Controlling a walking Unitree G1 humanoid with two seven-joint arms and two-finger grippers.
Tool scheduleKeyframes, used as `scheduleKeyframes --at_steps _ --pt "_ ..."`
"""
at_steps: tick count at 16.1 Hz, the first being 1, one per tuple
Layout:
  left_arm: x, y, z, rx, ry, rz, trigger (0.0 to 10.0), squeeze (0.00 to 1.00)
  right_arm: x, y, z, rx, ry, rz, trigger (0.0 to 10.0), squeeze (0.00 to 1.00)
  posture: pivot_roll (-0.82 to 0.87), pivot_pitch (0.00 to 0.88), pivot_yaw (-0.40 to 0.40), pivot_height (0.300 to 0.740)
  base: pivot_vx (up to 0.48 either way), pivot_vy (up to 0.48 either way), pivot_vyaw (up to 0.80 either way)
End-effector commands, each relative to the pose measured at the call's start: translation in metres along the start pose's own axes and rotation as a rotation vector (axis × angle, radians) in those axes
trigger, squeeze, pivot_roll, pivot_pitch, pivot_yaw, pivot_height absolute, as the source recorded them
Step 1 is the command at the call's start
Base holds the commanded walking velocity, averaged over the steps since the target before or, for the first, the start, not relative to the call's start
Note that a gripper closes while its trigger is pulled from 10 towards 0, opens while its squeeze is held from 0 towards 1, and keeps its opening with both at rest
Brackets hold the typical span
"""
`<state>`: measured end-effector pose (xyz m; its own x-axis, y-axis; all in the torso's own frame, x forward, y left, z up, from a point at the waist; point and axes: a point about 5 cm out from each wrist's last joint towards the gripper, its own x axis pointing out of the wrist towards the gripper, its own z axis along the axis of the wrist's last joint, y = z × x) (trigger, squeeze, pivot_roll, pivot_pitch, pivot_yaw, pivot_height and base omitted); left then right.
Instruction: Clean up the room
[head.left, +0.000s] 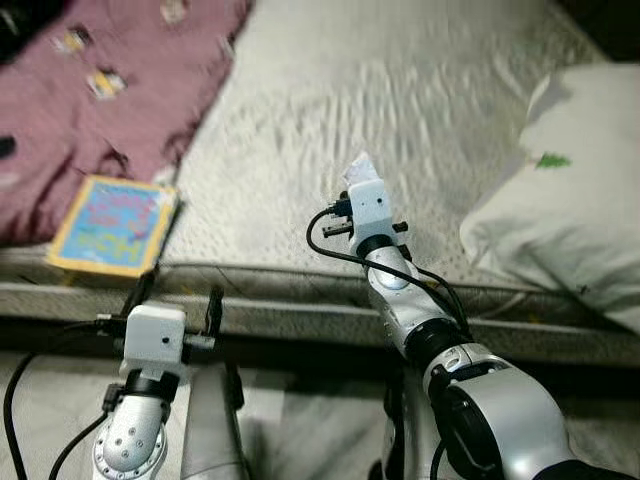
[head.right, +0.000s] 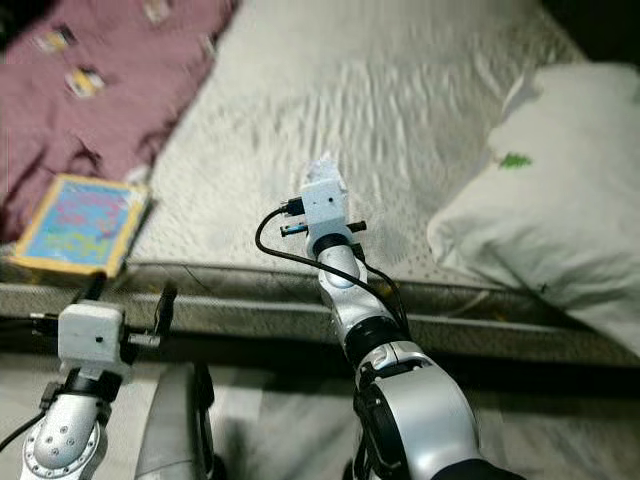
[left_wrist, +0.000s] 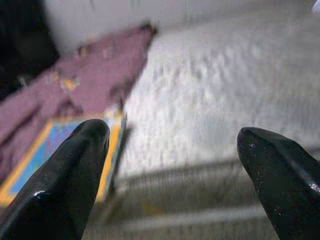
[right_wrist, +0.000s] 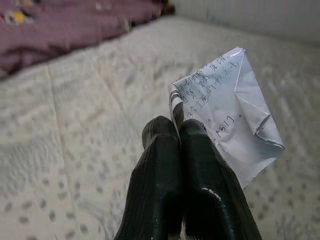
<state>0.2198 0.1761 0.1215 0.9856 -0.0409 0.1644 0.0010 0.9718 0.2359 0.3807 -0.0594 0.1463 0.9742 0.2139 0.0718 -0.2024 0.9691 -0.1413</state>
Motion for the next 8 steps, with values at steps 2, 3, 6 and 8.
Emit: scheduleKeyframes --at_steps 2,3,6,8 --pt "0.007 -0.006 -0.002 -0.026 -0.006 -0.012 10.0 0.0 -0.001 -0.009 0.003 0.059 -0.041 -0.024 0.0 0.0 0.19 0.0 -0.008 0.506 0.0 0.0 0.0" --pt "0.01 -0.014 -0.002 -0.082 -0.004 -0.068 10.0 0.0 -0.005 -0.019 0.003 0.089 -0.08 -0.042 0.0 0.0 0.18 0.0 -0.005 0.506 0.0 0.0 0.0" --pt "0.011 -0.021 -0.01 -0.114 -0.009 -0.104 10.0 0.0 -0.027 -0.038 -0.009 0.134 -0.144 -0.053 0.0 0.0 0.14 0.0 0.007 0.506 0.0 0.0 0.0" --pt "0.018 -0.019 -0.015 -0.118 -0.002 -0.09 10.0 0.0 -0.052 -0.045 -0.022 0.109 -0.157 -0.038 0.0 0.0 0.12 0.0 0.013 0.506 0.0 0.0 0.0"
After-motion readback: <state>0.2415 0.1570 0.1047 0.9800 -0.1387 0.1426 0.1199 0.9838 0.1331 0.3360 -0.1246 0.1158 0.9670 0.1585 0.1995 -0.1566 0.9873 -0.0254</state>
